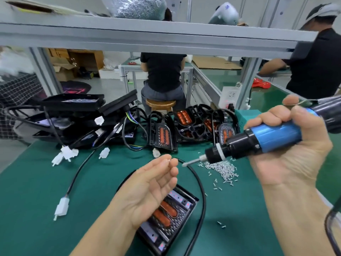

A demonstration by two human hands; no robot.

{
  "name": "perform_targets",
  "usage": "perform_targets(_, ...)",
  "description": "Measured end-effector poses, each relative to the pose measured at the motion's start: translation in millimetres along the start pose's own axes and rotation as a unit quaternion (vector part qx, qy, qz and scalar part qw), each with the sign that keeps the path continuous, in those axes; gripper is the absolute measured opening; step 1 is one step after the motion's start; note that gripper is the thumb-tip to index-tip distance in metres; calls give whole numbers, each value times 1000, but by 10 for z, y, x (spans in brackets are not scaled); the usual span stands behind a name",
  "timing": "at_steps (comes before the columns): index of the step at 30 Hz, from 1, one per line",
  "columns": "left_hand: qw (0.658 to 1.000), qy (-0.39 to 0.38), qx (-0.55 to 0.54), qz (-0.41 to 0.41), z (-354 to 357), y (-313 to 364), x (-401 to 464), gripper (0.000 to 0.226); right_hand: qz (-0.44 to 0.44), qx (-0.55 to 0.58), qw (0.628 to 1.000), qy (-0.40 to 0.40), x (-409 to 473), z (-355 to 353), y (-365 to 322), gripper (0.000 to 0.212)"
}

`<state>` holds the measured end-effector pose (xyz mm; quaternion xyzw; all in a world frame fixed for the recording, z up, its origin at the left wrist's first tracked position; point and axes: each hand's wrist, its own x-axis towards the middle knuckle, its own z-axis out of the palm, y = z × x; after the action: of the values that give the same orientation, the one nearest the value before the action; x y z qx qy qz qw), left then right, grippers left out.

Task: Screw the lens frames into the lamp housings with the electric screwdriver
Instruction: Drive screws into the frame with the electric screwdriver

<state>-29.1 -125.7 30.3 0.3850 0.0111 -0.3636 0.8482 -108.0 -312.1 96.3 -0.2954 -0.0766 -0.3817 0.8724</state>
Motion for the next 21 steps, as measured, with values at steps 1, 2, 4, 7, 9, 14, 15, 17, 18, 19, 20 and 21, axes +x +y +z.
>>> perform_targets(1, 1000, -1, -21, -7, -2, -4, -26, 16, 1, 9, 1000, -4, 3, 51, 34, 14)
perform_targets(2, 999, 0, -41, -12, -4, -11, -42, 13, 3, 16, 1000, -6, 10, 98, 63, 13)
perform_targets(4, 997, 1, -70, -17, -12, -26, -62, 12, 3, 22, 1000, -10, 20, 169, 109, 11)
perform_targets(7, 997, -13, -69, -13, -16, -38, -83, 12, 3, 16, 1000, -11, 22, 210, 161, 11)
perform_targets(9, 998, -21, -66, -7, -15, -38, -95, 11, 8, 9, 1000, -11, 15, 206, 185, 11)
perform_targets(14, 998, -28, -60, -2, -28, -41, -110, 11, 15, 3, 1000, -7, 9, 189, 224, 12)
perform_targets(15, 998, -29, -57, -1, -31, -43, -113, 10, 14, 4, 1000, -6, 9, 187, 229, 12)
perform_targets(17, 998, -29, -49, 3, -35, -48, -114, 10, 14, 2, 1000, -7, 10, 186, 238, 12)
perform_targets(18, 999, -28, -45, 6, -39, -51, -114, 11, 15, 2, 1000, -8, 10, 186, 241, 12)
perform_targets(19, 999, -25, -43, 10, -41, -51, -114, 11, 15, 2, 1000, -8, 11, 186, 244, 12)
perform_targets(20, 999, -22, -41, 13, -43, -52, -113, 11, 16, 2, 1000, -8, 10, 186, 248, 12)
perform_targets(21, 999, -19, -40, 16, -44, -53, -112, 11, 16, 3, 1000, -7, 10, 185, 250, 12)
